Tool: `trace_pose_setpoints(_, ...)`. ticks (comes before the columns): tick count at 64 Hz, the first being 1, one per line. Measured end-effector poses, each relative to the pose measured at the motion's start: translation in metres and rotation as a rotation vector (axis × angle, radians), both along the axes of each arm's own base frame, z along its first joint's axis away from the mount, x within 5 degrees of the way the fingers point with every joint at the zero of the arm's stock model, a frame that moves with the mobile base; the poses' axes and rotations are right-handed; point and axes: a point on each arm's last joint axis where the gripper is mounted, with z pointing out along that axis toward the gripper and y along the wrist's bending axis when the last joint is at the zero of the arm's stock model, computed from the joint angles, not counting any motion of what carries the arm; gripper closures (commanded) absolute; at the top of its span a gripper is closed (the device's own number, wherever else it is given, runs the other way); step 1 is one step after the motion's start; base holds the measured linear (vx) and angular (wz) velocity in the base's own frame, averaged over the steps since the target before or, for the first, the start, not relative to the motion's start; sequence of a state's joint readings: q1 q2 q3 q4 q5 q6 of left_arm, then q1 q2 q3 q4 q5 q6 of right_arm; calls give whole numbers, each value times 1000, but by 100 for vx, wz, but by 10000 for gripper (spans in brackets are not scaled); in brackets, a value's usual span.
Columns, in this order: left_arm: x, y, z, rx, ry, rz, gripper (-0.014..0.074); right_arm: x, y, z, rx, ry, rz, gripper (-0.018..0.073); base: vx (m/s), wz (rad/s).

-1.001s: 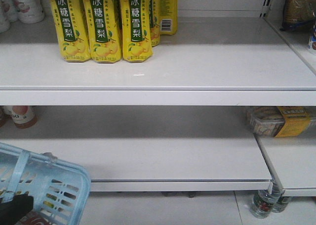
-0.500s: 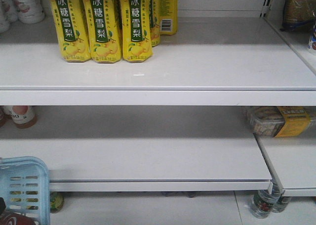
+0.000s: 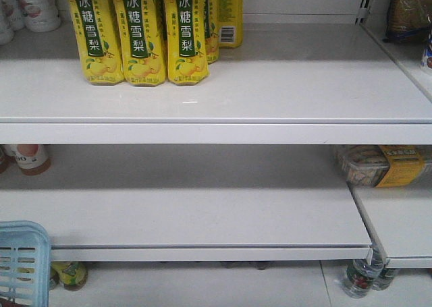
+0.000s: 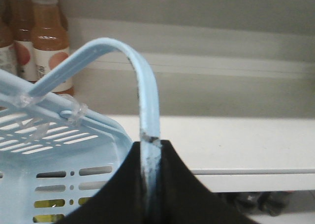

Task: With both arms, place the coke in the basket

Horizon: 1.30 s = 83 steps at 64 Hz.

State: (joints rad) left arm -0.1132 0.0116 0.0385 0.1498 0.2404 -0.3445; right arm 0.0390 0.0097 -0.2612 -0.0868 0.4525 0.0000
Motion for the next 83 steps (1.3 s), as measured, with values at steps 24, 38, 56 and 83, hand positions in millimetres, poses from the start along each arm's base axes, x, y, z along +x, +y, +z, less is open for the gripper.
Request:
trace_pose_setpoints(24,-2,5,-3,31,23,99,603,0,0,0,0,0,0,568,0,0)
trace_pose_setpoints(38,-1,5,-2,101,9,93,603,0,0,0,0,0,0,568,0,0)
trace_pose_setpoints(56,-1,6,3,118,-42,103,603,0,0,0,0,0,0,568,0,0)
trace_pose_setpoints(83,-1,6,4,158,-47,105,603,0,0,0,0,0,0,568,0,0)
